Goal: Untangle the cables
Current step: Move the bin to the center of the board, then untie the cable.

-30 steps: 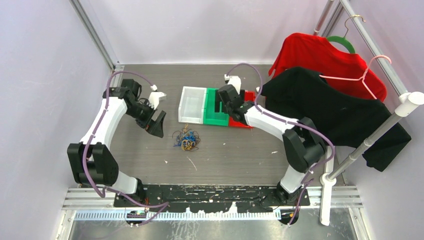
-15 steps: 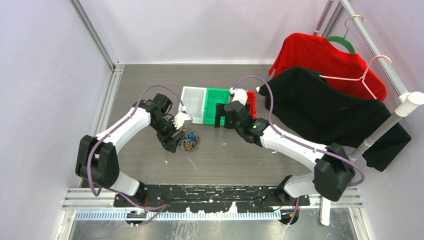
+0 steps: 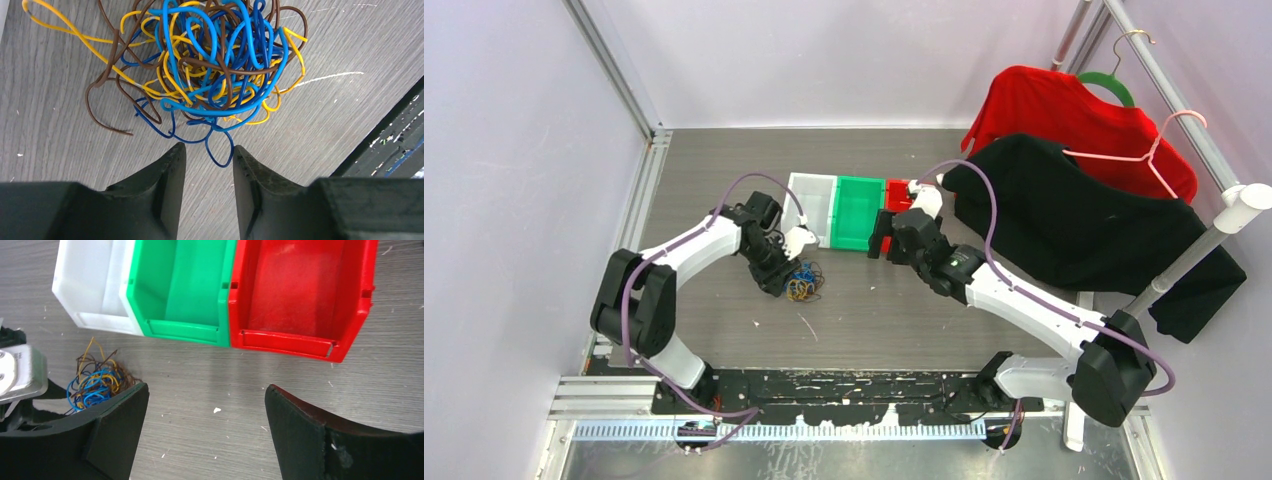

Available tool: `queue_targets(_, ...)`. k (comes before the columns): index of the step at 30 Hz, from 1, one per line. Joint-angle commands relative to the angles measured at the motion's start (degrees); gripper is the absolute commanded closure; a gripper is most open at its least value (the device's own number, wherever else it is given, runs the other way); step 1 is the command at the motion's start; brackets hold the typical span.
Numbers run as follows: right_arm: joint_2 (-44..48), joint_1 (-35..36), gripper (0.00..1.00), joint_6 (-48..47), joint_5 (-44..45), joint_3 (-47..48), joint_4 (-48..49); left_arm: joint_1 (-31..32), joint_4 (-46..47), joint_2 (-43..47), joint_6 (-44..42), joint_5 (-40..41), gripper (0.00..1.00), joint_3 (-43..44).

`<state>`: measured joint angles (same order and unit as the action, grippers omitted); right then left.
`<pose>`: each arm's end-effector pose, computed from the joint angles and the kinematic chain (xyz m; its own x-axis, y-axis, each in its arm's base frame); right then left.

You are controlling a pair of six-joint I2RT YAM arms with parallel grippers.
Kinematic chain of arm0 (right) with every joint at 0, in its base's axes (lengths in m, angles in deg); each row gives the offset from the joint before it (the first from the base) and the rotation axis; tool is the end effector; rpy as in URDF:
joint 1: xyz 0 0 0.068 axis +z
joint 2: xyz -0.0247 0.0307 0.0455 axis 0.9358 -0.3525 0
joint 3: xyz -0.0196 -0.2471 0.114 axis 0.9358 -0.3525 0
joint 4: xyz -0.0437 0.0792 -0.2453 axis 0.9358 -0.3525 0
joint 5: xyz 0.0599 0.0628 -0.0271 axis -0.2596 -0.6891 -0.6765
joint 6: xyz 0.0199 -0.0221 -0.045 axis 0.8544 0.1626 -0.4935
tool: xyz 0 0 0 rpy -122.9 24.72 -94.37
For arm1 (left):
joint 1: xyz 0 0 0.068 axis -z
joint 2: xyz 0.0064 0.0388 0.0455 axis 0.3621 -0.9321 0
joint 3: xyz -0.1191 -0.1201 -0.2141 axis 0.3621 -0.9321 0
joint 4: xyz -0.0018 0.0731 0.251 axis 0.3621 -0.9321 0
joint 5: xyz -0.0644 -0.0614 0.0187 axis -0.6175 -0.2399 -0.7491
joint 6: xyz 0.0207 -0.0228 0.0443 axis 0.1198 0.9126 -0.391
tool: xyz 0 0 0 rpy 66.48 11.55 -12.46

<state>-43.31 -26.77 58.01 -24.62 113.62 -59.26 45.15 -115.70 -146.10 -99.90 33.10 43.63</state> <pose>0.2021 0.1667 0.2691 -0.5805 0.1942 -0.7908 -0.0595 0.9584 0.2790 0.2580 -0.1283 0.1933 -0.5181 0.7849 -0.3397 0.8552 0.4801 -0.1951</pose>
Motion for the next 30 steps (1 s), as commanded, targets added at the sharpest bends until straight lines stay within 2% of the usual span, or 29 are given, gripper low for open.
queue_targets(1, -0.15, 0.19, 0.10, -0.46, -3.72, 1.30, 2.69, 0.56, 5.20, 3.48, 0.65, -1.39, 0.63, -1.53)
queue_targets(3, -0.02, 0.13, 0.11, -0.38, -4.01, 1.38, 2.80, 0.83, 5.55, 3.53, 0.23, -1.11, 0.68, -2.36)
queue_targets(10, -0.24, 1.01, 0.16, -1.49, -7.10, 2.16, 4.51, 0.86, 2.43, 4.30, -0.49, 2.88, 1.00, -1.43)
queue_targets(13, -1.70, 2.69, 0.16, -2.72, -7.18, 3.10, 5.72, 0.88, -3.71, 5.98, 1.57, 3.89, 1.00, 2.33)
queue_targets(18, -3.91, 7.46, 0.08, -6.20, -7.34, 3.92, 11.57, 0.86, -14.14, 9.29, 6.96, 3.22, 1.00, 10.31)
queue_targets(21, -4.72, 10.92, 0.04, -9.30, -7.99, 2.97, 18.06, 0.86, -17.13, 11.79, 9.50, 1.16, 1.00, 12.49)
queue_targets(23, -4.75, 13.34, 0.00, -11.63, -9.36, 0.88, 24.81, 0.86, -19.37, 12.81, 11.50, -0.72, 1.00, 14.28)
queue_targets(26, -4.15, 15.95, 0.00, -13.81, -11.62, -3.82, 37.30, 0.86, -22.56, 13.72, 13.78, -3.43, 1.00, 17.37)
queue_targets(30, -5.70, 17.43, 0.00, -14.47, -12.30, -2.49, 38.91, 0.86, -26.10, 14.35, 15.82, -7.03, 1.00, 20.63)
